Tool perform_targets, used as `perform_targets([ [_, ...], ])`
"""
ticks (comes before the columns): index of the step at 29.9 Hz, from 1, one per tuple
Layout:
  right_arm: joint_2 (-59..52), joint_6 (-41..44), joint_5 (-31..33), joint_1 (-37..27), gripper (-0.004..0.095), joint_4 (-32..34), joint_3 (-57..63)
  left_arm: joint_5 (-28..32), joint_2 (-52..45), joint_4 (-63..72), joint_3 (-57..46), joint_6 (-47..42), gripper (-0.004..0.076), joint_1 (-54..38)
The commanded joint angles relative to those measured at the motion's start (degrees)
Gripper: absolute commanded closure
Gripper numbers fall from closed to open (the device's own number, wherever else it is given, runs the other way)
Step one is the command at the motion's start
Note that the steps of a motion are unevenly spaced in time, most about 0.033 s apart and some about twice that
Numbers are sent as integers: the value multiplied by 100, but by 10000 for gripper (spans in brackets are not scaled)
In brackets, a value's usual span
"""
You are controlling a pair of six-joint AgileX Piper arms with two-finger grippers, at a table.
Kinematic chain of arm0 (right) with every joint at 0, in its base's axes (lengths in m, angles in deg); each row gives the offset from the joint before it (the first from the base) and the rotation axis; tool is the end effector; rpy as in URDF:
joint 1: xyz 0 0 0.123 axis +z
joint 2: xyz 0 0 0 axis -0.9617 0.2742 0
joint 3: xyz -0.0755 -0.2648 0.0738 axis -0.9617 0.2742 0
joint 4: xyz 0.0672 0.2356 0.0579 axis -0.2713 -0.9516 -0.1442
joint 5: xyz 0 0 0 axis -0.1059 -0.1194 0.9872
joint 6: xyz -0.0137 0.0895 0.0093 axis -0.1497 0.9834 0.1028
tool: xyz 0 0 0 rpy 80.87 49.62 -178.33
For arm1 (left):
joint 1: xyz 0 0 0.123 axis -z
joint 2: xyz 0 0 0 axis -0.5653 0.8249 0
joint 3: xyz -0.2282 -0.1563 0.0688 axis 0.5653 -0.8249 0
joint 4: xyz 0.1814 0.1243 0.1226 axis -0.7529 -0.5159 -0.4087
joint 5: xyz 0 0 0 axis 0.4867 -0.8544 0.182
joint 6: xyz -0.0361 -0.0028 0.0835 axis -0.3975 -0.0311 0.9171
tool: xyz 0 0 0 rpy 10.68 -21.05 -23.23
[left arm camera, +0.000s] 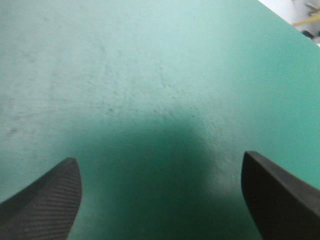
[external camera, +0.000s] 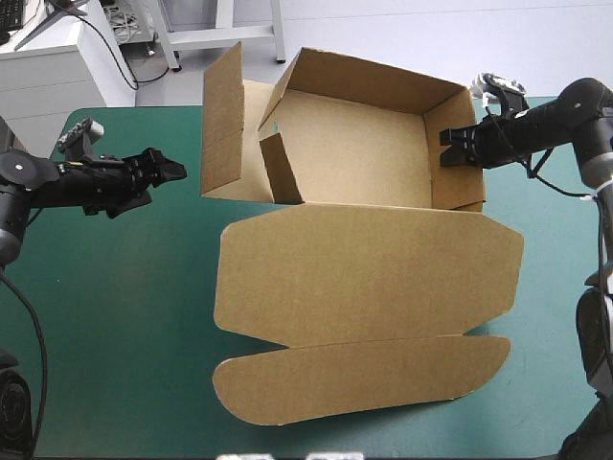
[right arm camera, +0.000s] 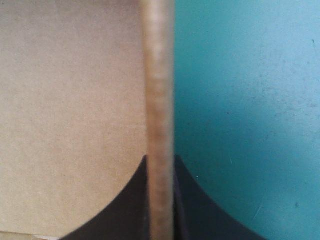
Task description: Fold the box
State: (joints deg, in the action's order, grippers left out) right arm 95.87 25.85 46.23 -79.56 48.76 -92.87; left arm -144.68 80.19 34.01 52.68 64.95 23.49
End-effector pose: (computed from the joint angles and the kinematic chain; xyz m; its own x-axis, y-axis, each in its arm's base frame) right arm 0.3886 0.0150 0.3690 -0.8590 0.0395 -0.5105 -0.2427 0.8464 0.4739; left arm 0.3218 0.0060 0.3575 -0.8012 -0.3809 -0.4615 -0.0068 0.7770 -0.6295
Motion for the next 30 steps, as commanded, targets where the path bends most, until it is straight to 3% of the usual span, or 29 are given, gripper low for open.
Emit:
perform_targets([
  [1, -349, -12, 92, 13, 921, -485, -130, -330, -110, 1177, 146, 520, 105, 2],
  [11, -225, -55, -15, 545, 921, -283, -132, -1638, -110, 2000, 146, 1279, 105, 2],
  [21, -61, 384, -200, 825, 921, 180, -115, -1623, -110, 2204, 146, 1279, 106, 80],
  [27, -58, 487, -616, 1070, 921, 205, -106, -1637, -110, 2191, 146, 1321, 106, 466],
  [30, -58, 645, -767, 1188, 921, 547, -106, -1621, -110, 2191, 146, 1355, 106, 629],
])
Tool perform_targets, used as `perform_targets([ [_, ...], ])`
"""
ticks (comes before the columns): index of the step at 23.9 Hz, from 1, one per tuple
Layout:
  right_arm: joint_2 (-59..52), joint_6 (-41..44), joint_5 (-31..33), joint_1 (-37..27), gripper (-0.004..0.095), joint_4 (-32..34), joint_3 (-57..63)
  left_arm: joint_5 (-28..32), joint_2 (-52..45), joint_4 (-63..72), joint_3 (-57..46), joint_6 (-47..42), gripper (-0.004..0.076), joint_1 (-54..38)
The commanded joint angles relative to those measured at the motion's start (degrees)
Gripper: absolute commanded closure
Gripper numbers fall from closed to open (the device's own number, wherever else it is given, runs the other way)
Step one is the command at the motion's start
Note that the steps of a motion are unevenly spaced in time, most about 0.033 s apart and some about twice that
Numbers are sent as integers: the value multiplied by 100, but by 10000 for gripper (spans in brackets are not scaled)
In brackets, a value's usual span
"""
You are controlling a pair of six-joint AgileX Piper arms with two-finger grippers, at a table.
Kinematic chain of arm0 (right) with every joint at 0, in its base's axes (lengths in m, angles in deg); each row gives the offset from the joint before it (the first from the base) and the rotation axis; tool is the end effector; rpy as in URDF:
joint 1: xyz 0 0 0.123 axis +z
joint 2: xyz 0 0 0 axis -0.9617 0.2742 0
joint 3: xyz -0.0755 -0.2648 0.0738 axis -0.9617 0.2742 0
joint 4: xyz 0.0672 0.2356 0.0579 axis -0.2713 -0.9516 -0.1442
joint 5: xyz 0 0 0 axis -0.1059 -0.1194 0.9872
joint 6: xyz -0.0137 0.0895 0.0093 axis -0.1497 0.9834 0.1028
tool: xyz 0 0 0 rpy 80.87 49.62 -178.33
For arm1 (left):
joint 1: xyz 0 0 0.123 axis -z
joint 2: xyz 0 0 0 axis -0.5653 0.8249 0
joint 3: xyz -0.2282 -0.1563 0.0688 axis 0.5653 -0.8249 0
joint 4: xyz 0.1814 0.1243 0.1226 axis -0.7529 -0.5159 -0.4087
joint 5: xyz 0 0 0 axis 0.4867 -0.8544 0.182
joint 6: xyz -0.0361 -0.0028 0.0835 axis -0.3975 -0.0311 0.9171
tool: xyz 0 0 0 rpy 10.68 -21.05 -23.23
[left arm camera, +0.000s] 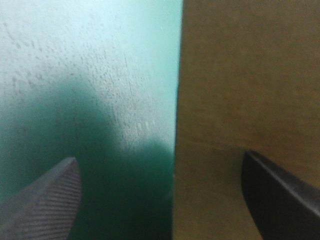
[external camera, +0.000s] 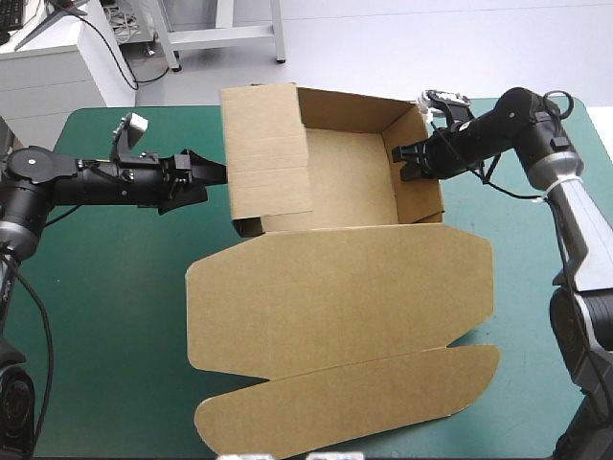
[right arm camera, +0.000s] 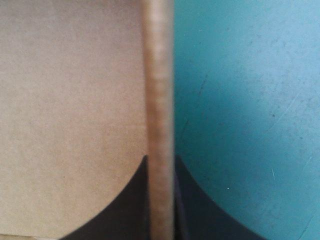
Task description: Fold the box
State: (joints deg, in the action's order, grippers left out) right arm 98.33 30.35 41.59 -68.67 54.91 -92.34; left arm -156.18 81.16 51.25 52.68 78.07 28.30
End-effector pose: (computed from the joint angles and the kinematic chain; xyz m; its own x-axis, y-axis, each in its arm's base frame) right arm 0.3964 0.0807 0.3470 -0.8711 -0.0645 -0.4868 -0.2984 0.8568 0.4204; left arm 0.3122 -0.0428 0.3684 -0.8712 -0.1795 -0.4570 0.2817 0.5796 -0.7647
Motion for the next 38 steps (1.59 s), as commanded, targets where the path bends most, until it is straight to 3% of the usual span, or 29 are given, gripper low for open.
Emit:
perform_targets([
  [1, -304, 260, -316, 136, 921, 77, -159, -471, -207, 453, 146, -21, 106, 175],
  [5, -304, 490, -326, 283, 921, 540, -159, -471, -207, 483, 146, 87, 106, 230],
  [21, 115, 866, -458, 873, 921, 579, -159, -471, -310, 667, 146, 113, 106, 558],
  [25, 283, 966, -752, 1324, 921, 600, -159, -471, -310, -628, 146, -52, 111, 558],
  [28, 305, 1015, -919, 1566, 921, 628, -159, -471, -310, -1332, 146, -364, 162, 558],
  [32, 390, 1258, -959, 1750, 921, 719, -159, -461, -310, -2095, 146, -900, 294, 558],
  [38, 389, 1291, -975, 1958, 921, 703, -159, -221, -310, -3084, 146, -1525, 320, 558],
])
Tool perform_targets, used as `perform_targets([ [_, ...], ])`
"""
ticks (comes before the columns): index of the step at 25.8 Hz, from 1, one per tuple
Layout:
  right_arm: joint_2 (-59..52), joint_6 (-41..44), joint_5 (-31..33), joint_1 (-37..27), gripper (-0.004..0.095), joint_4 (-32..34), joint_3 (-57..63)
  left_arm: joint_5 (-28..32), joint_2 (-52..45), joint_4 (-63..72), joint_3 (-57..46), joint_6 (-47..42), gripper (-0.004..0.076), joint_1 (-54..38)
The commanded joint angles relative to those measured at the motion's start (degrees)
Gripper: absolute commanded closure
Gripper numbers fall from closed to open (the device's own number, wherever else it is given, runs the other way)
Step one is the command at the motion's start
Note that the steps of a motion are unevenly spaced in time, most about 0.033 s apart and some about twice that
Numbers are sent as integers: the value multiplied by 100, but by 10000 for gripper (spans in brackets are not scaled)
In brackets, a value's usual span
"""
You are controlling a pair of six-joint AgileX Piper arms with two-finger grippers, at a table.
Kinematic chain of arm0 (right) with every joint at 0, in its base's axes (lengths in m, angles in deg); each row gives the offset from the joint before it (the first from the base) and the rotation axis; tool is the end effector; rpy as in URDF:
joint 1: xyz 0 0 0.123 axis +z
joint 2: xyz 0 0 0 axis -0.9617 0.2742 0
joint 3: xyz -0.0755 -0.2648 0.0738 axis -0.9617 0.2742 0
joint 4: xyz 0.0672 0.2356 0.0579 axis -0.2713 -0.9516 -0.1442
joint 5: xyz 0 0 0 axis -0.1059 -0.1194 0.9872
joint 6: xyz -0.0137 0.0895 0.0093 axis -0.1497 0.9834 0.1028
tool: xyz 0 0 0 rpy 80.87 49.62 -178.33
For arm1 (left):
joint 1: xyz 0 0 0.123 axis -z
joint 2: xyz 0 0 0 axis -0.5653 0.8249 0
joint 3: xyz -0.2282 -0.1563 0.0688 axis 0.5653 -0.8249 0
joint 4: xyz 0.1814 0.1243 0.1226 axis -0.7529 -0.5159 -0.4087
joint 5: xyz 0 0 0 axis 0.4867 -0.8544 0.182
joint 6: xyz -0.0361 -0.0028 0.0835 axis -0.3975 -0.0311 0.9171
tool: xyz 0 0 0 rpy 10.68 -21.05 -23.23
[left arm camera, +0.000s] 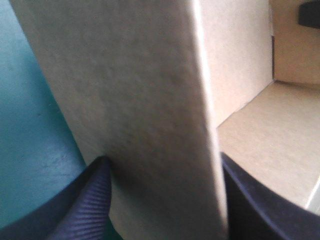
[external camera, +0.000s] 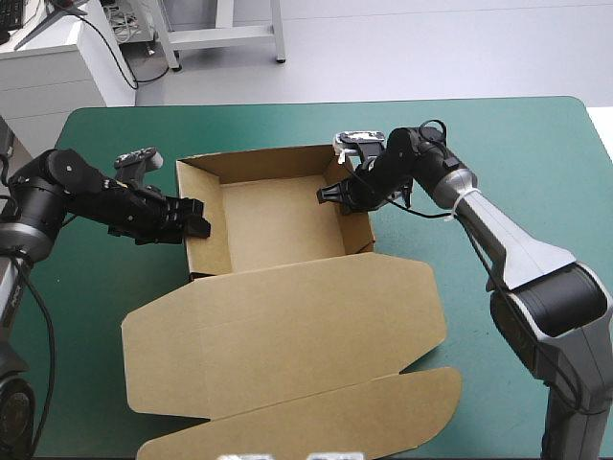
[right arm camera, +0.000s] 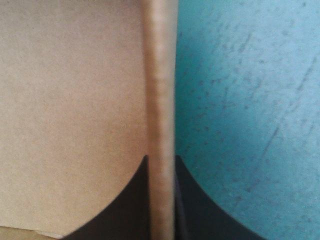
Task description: Fold the box
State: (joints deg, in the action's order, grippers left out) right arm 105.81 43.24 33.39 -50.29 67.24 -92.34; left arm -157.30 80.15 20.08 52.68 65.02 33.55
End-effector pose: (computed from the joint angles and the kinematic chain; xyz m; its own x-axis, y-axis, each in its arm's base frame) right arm 0.3920 0.1999 0.2900 -0.8843 -0.1972 -0.4231 -0.3506 0.8790 0.3230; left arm 0.2984 -0.0404 0.3398 -0.9437 -0.0042 -0.3307 0.1586 0.8717 -0.4636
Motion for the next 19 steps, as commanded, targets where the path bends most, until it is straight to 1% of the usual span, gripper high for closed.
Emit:
perform_targets([
  [1, -359, -30, -155, 160, 921, -530, -159, -63, -209, -95, 146, -301, 328, 33],
  [3, -359, -30, -155, 217, 921, -530, -159, -45, -209, -324, 146, -483, 371, 33],
  [5, -359, -30, -155, 223, 921, -543, -159, -82, -209, -469, 146, -628, 451, 33],
  [6, -359, -30, -145, 223, 921, -573, -159, -82, -209, -517, 146, -721, 510, 33],
  [9, -359, -30, -63, 223, 921, -631, -159, -137, -209, -566, 146, -753, 719, 33],
  [12, -359, -63, 0, 223, 921, -619, -159, -137, -209, -634, 146, -796, 732, 75],
  [14, -370, -63, 0, 223, 921, -607, -159, -118, -209, -957, 146, -1047, 732, 184],
  [16, -370, -63, -39, 223, 921, -607, -159, -118, -209, -1406, 146, -1215, 732, 336],
  [17, -370, -63, -39, 223, 921, -607, -159, -129, -209, -2020, 146, -1406, 732, 542],
  [19, -370, -113, 1, 223, 921, -607, -159, -93, -209, -2585, 146, -1685, 732, 828],
])
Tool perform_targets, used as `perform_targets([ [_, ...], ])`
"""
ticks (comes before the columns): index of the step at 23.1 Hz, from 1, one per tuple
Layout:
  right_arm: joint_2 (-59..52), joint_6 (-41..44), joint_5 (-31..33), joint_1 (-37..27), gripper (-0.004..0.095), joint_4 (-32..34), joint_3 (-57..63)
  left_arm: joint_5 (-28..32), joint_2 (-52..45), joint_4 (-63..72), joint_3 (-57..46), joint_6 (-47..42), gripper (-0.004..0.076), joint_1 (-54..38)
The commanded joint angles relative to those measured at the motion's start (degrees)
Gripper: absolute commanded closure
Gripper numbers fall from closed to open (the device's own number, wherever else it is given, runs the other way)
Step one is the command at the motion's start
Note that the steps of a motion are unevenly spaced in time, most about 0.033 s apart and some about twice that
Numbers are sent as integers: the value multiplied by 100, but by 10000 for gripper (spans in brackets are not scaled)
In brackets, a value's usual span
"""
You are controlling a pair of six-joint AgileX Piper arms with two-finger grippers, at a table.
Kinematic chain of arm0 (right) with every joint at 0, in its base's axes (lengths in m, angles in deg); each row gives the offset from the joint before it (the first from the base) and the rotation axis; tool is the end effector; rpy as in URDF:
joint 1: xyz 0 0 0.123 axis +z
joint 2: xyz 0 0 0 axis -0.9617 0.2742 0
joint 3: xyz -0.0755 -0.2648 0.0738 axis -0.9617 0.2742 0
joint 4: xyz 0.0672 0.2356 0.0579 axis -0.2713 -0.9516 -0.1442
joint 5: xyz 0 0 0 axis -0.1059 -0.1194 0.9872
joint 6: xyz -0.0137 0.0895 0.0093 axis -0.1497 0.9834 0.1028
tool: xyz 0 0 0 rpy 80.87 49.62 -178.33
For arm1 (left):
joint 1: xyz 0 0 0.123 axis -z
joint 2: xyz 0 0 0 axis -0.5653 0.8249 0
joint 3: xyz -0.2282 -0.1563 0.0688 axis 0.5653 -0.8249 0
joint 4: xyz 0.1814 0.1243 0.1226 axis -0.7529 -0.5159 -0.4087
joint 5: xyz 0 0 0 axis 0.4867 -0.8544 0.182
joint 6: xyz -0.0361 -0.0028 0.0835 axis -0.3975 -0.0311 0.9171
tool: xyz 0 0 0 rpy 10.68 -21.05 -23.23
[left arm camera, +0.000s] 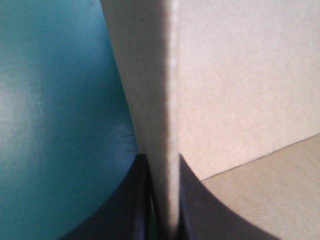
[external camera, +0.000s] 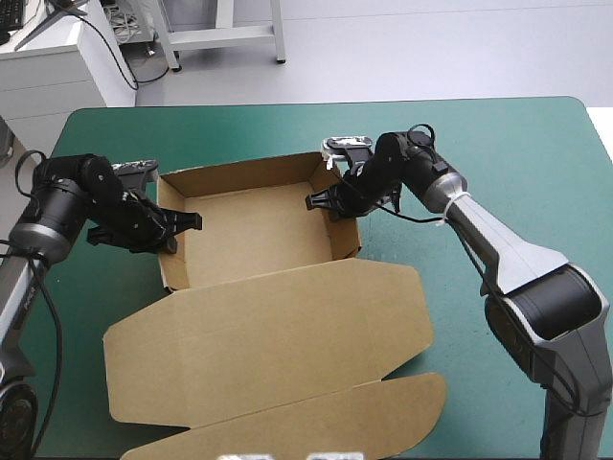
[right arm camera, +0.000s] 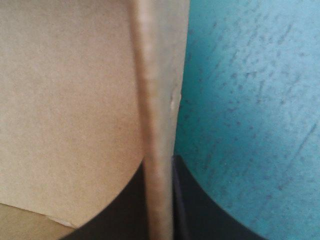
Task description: Fold the box
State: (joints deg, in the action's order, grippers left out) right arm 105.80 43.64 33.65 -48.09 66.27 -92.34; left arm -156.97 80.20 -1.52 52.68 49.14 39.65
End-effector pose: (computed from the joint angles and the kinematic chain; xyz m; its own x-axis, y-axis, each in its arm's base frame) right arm 0.3831 0.2158 0.2903 -0.8834 -0.2193 -0.4140 -0.3742 0.8620 0.3418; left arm 0.2952 -0.0419 0.3283 -0.9643 -0.0344 -0.2624 0.0168 0.9815 -0.1905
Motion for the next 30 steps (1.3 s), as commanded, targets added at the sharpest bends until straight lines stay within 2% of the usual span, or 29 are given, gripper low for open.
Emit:
perform_targets([
  [1, -369, -197, 0, 2, 921, -511, -159, -81, -215, -462, 146, -133, 732, 295],
  [5, -379, -212, 168, 2, 921, -190, -159, 336, -215, -163, 146, -113, 732, 500],
  [8, -474, 113, 207, 2, 921, 438, -159, 729, -141, -153, 146, -154, 732, 518],
  [11, -606, 436, 259, 2, 921, 996, -159, 788, 97, 229, 146, -170, 732, 518],
  [14, -756, 601, 676, 2, 921, 1602, -148, 1113, 402, 597, 146, -98, 732, 597],
  [17, -843, 994, 1171, -8, 922, 2638, -136, 1526, 562, 593, 158, -97, 732, 755],
  [18, -843, 996, 1275, -52, 927, 2737, -123, 1562, 610, 579, 204, -97, 732, 789],
  [23, -843, 1274, 1129, -308, 927, 1977, 498, 974, 1178, 556, 964, -97, 732, 877],
  [30, -822, 1471, 568, -310, 927, 1791, 1115, 586, 1726, -145, 1736, -97, 732, 1072],
])
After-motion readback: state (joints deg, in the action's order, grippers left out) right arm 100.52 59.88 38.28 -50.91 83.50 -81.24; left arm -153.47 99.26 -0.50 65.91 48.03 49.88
